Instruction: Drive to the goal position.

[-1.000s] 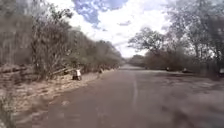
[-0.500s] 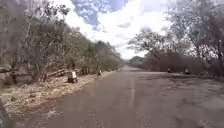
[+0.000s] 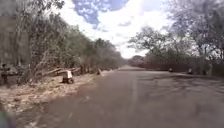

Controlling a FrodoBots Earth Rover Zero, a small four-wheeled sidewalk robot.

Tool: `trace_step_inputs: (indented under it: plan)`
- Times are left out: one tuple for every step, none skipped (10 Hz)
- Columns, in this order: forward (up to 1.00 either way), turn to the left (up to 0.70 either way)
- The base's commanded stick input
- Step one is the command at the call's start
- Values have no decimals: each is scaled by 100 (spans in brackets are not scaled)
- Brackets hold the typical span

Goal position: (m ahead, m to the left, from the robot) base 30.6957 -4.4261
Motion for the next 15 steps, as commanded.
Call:
trace_step_inputs:
  plan:
    - [70,0]
    - [70,-4]
    - [70,-18]
    - [70,-31]
    - [70,-25]
    - [70,-12]
    - [70,0]
    - [70,0]
    - [70,0]
    - [70,0]
    - [70,0]
    - [70,0]
    - [70,0]
    - [70,0]
    - [70,0]
